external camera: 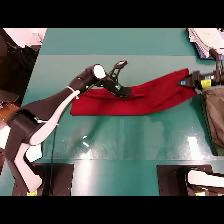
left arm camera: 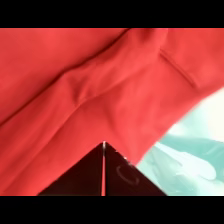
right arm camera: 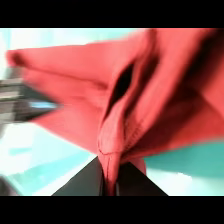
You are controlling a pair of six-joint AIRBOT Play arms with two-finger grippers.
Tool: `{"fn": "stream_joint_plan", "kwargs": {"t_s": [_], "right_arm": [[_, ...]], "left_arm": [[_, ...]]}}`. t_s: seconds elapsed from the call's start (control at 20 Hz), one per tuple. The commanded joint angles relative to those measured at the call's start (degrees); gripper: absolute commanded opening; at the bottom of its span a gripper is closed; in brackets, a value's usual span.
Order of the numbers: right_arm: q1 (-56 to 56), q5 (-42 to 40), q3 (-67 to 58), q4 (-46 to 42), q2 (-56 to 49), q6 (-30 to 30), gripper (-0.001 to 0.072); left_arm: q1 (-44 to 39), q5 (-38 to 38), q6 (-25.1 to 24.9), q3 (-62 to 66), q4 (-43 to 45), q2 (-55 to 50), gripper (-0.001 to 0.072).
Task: Fold the shirts.
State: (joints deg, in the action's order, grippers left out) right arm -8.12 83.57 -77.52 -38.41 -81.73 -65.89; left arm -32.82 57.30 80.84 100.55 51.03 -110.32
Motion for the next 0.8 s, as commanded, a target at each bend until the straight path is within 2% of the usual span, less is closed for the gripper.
{"fn": "stream_joint_plan", "kwargs": {"t_s": [0.0,0.3,0.6,0.75], "right_arm": [[8.28,1.92,-10.08,0.81,1.09,-5.27,0.0016],[19.28,2.27,-23.32,0.7,-3.63,-8.04,0.0016],[25.75,3.82,-32.79,-5.31,-10.14,-9.33,0.0016],[28.57,3.72,-35.39,-5.18,-12.55,-9.33,0.0016]], "left_arm": [[-0.9,0.09,2.38,5.09,0.81,-5.81,0.0023],[0.61,1.14,4.5,5.16,4.11,-5.79,0.0023],[6.78,14.01,4.22,11.96,4.44,-5.66,0.0022],[11.02,18.6,4.26,18.03,6.45,-4.68,0.0022]]}}
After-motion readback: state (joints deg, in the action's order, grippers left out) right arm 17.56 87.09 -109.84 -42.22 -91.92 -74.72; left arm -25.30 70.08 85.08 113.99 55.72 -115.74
